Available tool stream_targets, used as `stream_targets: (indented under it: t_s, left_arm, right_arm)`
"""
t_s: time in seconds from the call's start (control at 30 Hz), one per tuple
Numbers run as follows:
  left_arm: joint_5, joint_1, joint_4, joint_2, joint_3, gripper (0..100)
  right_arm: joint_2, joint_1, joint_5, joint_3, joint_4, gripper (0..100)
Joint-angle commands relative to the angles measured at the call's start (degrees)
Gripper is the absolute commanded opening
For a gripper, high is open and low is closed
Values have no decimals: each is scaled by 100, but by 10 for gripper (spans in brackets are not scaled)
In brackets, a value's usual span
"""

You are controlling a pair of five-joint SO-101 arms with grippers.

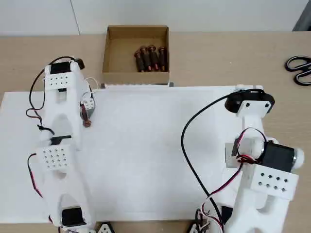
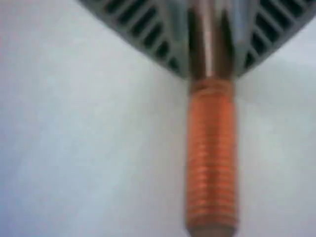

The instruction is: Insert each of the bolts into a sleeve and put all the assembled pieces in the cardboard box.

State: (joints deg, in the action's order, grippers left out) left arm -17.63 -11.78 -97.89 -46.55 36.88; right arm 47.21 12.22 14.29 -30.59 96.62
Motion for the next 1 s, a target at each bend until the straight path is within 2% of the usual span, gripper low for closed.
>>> stream_targets:
  t_s: [0.0, 0.17, 0.37, 0.53, 0.63, 0.7, 0.8, 0.87, 0.97]
  left_arm:
    - [0, 9, -132, 0, 40, 5]
    - [-9, 193, -255, 211, 180, 5]
    - [79, 466, -255, 1310, 224, 5]
    - [1222, 818, -255, 2066, -233, 5]
    - [2031, 826, -255, 2356, -655, 5]
    - [2277, 800, -255, 2462, -787, 5]
    - [2040, 791, -202, 2523, -848, 5]
    - [1565, 800, -211, 2497, -866, 5]
    - [-193, 791, -237, 2488, -875, 5]
  right_arm:
    - [92, 57, -53, 18, -40, 5]
    - [84, 57, -53, 18, -40, 5]
    - [84, 57, -53, 18, -40, 5]
    - [84, 48, -53, 18, -40, 5]
    - [84, 48, -53, 18, -40, 5]
    - [84, 48, -53, 18, -40, 5]
    - [84, 48, -53, 18, -40, 5]
    - [84, 48, -53, 18, -40, 5]
    - [84, 48, -53, 18, -40, 6]
